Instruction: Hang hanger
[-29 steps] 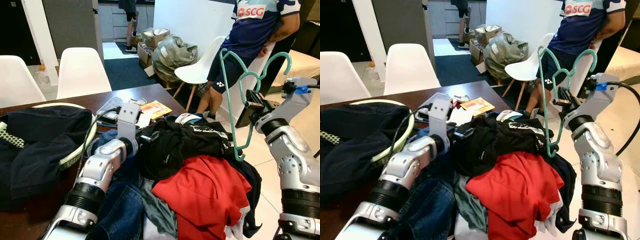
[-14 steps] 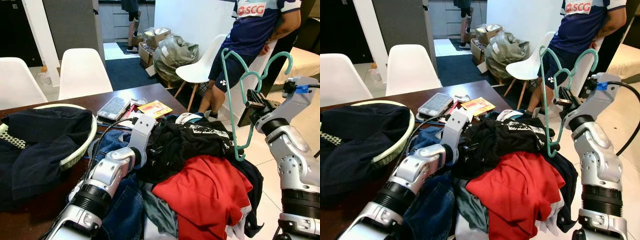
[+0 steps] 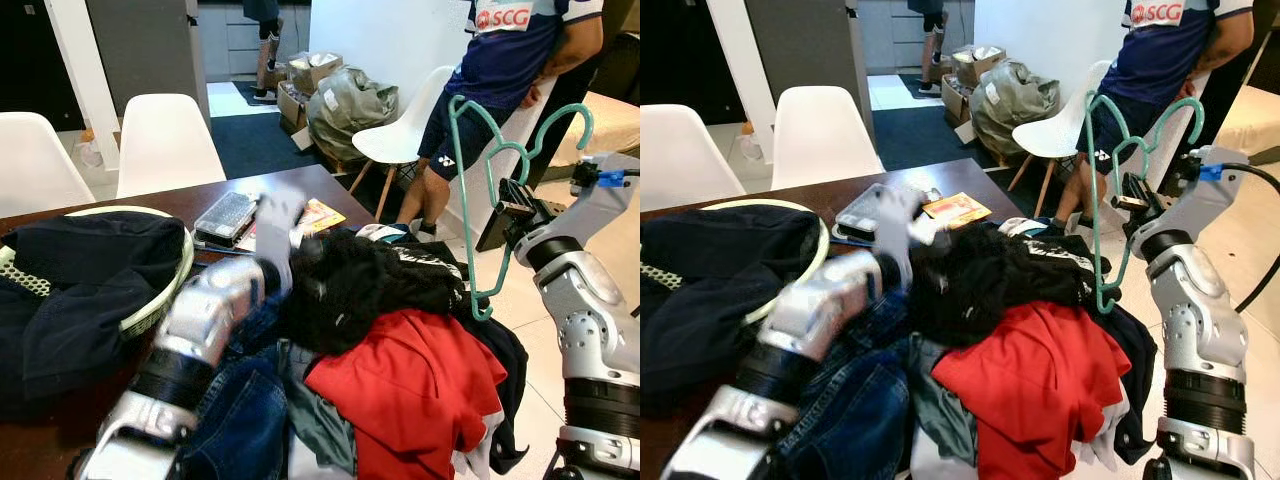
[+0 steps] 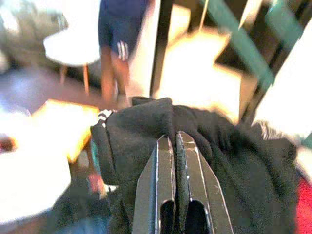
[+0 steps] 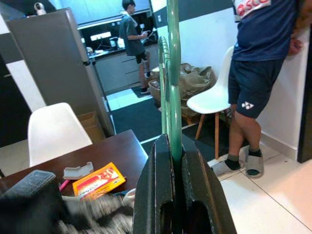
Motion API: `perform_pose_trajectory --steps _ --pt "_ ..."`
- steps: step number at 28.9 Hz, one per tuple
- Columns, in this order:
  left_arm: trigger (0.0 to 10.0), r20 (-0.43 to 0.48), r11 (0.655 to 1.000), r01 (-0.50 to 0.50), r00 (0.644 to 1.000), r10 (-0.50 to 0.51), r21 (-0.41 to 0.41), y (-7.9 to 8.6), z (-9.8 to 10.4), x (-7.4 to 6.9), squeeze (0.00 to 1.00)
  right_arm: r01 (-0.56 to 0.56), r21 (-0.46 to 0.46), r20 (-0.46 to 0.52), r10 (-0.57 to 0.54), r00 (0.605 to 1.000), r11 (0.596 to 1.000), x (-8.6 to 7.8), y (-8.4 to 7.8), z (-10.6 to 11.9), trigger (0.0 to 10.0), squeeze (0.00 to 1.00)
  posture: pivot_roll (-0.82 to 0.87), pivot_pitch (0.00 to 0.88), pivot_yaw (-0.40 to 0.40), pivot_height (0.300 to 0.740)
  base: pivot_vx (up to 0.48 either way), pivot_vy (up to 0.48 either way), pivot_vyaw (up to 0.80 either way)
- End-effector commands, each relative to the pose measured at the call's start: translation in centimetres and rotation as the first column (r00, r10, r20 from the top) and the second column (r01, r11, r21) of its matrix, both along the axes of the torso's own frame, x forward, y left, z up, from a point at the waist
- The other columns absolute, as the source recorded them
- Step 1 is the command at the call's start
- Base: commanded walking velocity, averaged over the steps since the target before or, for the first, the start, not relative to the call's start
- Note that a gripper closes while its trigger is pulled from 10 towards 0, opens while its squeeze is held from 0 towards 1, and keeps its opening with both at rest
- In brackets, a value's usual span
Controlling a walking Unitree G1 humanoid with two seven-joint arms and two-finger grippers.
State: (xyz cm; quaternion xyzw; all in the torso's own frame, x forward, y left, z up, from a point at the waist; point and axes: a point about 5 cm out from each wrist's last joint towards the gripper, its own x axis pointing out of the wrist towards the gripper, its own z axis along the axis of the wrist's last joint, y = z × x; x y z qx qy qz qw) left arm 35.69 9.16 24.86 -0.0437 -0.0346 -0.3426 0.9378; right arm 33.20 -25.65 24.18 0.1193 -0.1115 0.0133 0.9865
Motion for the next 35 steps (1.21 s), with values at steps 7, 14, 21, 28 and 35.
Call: perform_pose_trajectory --steps 7,14,21,28,35 --pt "0.0 0.534 0.886 -0.300 0.713 0.454 -0.352 10.2 15.4 -3.3 0.00 -0.001 0.012 0.017 0.001 1.000 1.000 0.0 0.3 0.2 10.0 0.00 -0.03 0.000 -0.052 0.740 0.000 0.000 0.00" --pt "0.0 0.656 0.360 -0.761 -0.113 0.746 -0.540 20.4 20.0 -13.7 0.00 -0.020 0.015 0.009 0.020 1.000 1.000 0.4 0.7 0.2 10.0 0.00 -0.01 0.000 -0.068 0.740 0.000 0.000 0.00" --pt "0.0 0.589 0.275 -0.880 -0.006 0.808 -0.387 22.2 14.4 -11.7 0.00 -0.039 0.013 0.002 0.038 0.999 0.999 0.7 1.1 0.1 10.0 0.00 0.00 0.000 -0.074 0.740 0.000 0.000 0.00" --pt "3.3 0.303 0.436 -0.865 0.357 0.884 -0.250 22.7 5.5 -6.2 0.00 -0.045 0.011 0.009 0.045 0.999 0.999 0.7 1.2 0.3 10.0 0.00 -0.01 0.000 -0.070 0.740 0.000 0.000 0.00" --pt "10.0 0.283 0.691 -0.673 0.631 0.723 -0.264 18.5 5.3 -3.6 0.00 -0.032 0.008 0.013 0.032 0.999 0.999 0.5 0.8 0.3 10.0 0.00 -0.01 0.000 -0.069 0.740 0.000 0.000 0.00"
